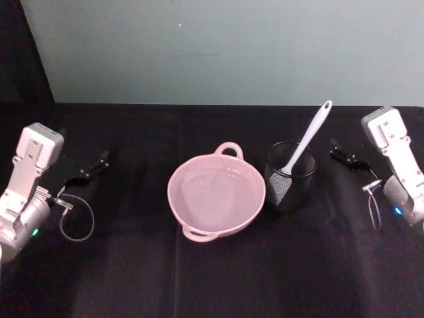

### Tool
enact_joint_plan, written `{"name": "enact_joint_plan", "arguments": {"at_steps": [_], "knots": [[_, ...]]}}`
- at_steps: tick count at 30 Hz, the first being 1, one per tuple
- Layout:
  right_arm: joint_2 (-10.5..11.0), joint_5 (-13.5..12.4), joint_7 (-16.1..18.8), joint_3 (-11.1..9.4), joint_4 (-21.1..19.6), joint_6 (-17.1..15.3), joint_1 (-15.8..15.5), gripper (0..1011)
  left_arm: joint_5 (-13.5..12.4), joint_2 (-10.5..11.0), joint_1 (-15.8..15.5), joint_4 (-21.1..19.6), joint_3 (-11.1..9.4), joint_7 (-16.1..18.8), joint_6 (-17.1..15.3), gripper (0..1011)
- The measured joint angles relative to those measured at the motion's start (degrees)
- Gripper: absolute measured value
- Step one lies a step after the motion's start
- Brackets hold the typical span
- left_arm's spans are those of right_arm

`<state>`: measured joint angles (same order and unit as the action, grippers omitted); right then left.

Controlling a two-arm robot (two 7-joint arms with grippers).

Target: Use the one hand to pick up the spoon and stir the clear water in the bowl.

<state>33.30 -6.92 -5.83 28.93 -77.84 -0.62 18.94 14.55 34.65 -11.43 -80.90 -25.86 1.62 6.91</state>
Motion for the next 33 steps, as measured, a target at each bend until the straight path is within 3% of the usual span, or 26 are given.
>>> {"name": "enact_joint_plan", "arguments": {"at_steps": [13,33], "knots": [[-1.54,1.17,-1.05,-1.95,0.67,1.32,-1.37,1002,0.00,0.00,0.00,0.00,0.00,0.00,0.00,1011],[-1.50,1.02,-0.96,-1.87,0.75,1.31,-1.34,1003,0.00,0.00,0.00,0.00,0.00,0.00,0.00,1011]]}}
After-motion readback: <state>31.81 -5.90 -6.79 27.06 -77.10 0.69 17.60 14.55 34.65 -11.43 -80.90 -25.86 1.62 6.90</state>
